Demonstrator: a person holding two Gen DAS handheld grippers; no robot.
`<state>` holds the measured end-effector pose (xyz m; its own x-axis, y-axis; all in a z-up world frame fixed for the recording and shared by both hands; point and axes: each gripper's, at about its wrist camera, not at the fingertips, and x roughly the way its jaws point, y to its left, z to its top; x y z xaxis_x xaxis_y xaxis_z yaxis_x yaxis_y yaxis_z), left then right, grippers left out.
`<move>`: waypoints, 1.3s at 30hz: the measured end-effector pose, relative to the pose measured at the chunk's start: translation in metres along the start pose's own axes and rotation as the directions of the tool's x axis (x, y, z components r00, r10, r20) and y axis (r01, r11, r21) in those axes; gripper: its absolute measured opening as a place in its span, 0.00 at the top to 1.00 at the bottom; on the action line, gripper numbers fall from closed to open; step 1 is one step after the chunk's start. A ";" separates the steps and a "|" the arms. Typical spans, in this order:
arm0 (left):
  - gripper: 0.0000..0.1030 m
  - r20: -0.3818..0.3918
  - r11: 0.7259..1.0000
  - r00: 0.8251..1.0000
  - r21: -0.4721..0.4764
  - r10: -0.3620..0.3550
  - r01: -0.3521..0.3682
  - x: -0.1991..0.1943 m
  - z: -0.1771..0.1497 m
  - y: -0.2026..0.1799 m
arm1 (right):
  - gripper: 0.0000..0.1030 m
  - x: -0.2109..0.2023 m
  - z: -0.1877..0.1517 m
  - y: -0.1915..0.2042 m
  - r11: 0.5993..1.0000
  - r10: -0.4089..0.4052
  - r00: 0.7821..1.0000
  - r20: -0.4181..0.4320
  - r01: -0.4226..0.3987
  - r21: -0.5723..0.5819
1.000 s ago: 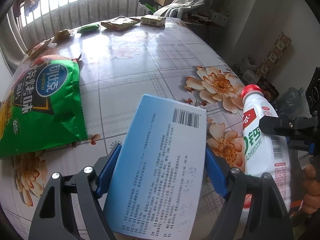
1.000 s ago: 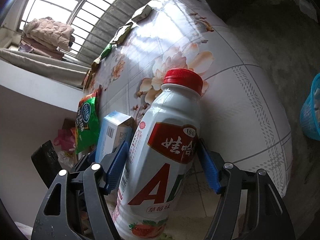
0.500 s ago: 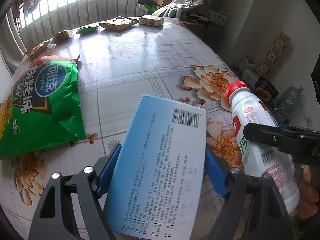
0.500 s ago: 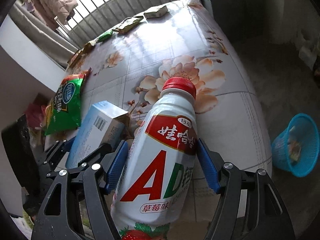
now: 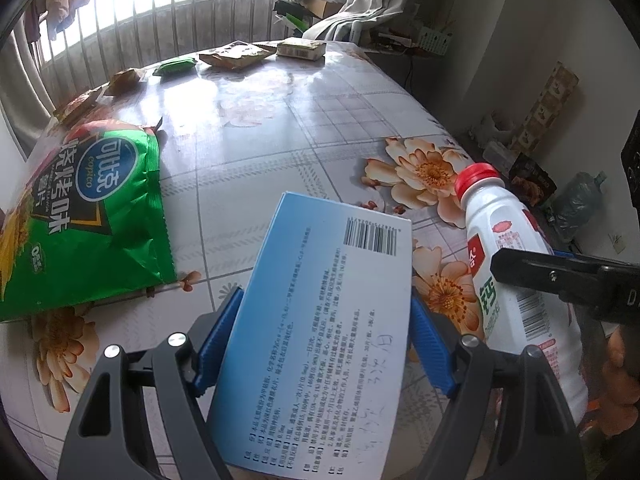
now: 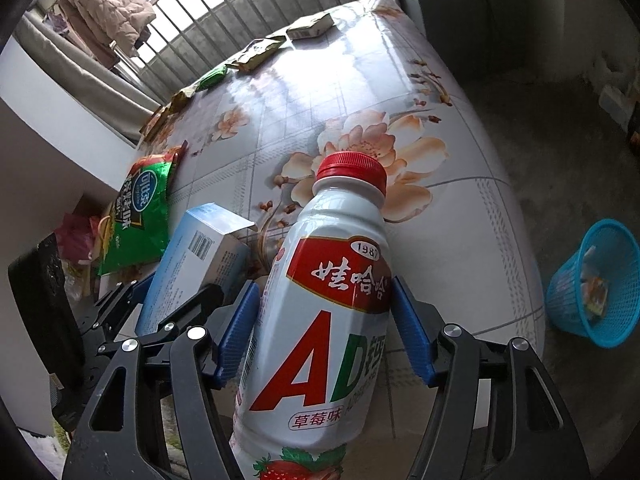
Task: Collect trash
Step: 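Lift the milk bottle with the right tool while the left tool holds the box, then carry the milk bottle and blue-white box toward the blue wastebasket with both tools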
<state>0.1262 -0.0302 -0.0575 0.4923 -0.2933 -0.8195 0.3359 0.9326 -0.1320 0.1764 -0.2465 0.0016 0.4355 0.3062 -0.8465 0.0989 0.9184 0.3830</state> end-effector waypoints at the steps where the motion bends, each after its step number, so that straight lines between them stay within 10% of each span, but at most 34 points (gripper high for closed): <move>1: 0.25 0.001 1.000 1.000 0.000 0.000 0.000 0.000 0.000 0.000 | 0.40 0.000 0.000 0.000 1.000 0.003 1.000 0.000 -0.003 0.000; 39: 0.25 0.043 1.000 0.999 0.015 0.015 -0.016 -0.018 0.000 -0.003 | 0.41 -0.015 -0.003 0.006 0.999 0.052 0.999 0.016 -0.052 0.004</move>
<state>0.1162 -0.0277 -0.0428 0.5314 -0.2881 -0.7966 0.3405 0.9337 -0.1105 0.1677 -0.2445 0.0152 0.4542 0.3492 -0.8196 0.0801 0.9002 0.4280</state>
